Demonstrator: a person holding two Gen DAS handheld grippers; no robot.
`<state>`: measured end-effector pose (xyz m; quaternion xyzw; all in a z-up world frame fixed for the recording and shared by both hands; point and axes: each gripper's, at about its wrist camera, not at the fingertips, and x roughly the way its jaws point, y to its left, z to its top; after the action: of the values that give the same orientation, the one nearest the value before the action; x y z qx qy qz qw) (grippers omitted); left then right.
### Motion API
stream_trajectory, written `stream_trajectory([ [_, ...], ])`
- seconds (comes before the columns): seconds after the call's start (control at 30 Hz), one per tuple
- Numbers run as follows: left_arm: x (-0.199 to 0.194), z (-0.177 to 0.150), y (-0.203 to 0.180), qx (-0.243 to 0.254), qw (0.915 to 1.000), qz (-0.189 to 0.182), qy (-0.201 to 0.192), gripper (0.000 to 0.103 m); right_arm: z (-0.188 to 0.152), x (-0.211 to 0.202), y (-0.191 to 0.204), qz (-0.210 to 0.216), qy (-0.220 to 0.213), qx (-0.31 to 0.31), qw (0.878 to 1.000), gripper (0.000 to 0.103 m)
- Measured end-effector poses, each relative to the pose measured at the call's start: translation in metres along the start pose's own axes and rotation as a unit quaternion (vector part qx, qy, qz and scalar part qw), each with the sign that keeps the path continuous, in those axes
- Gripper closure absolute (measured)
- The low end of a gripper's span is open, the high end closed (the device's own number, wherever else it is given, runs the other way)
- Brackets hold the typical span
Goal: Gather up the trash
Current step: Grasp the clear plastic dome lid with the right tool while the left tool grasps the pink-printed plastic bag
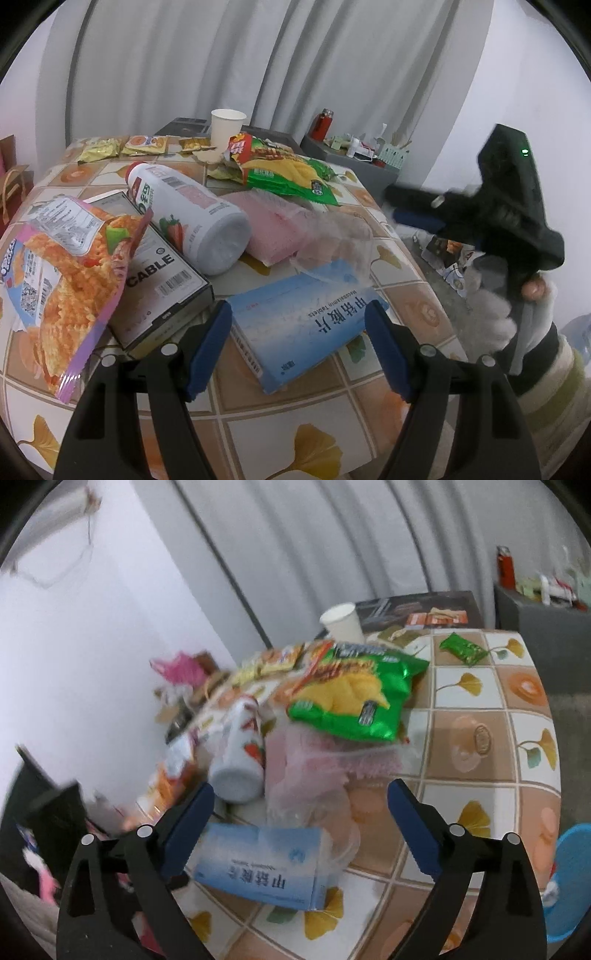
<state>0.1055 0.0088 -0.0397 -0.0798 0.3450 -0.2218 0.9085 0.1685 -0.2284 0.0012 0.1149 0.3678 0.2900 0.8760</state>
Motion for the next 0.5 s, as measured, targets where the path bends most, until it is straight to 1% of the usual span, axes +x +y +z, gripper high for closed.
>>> stream_trajectory([
  [0.13,-0.003,0.004,0.002,-0.005,0.9999,0.01,-0.004,0.031,-0.004,0.021,0.008,-0.005,0.019,-0.018,1.0,0.012],
  [0.2,-0.004,0.008,0.005,-0.012,0.9998,0.014,-0.002,0.031,-0.008,0.028,0.011,-0.014,0.025,-0.026,0.999,0.014],
  [0.27,-0.005,0.011,0.009,-0.02,0.9997,0.015,-0.001,0.031,-0.011,0.035,0.01,-0.021,0.032,-0.026,0.999,0.024],
  [0.3,-0.004,0.014,0.011,-0.025,0.9996,0.015,-0.001,0.031,-0.012,0.037,0.009,-0.019,0.036,-0.022,0.999,0.026],
  [0.37,-0.005,0.02,0.014,-0.035,0.9993,0.013,-0.003,0.031,-0.015,0.039,0.005,-0.019,0.04,-0.006,0.999,0.038],
  [0.4,-0.006,0.024,0.015,-0.04,0.9991,0.01,-0.005,0.031,-0.016,0.039,0.003,-0.017,0.04,0.001,0.999,0.04],
  [0.5,-0.004,0.038,0.016,-0.055,0.9984,-0.003,-0.01,0.031,-0.017,0.037,-0.005,-0.004,0.036,0.022,0.999,0.041],
])
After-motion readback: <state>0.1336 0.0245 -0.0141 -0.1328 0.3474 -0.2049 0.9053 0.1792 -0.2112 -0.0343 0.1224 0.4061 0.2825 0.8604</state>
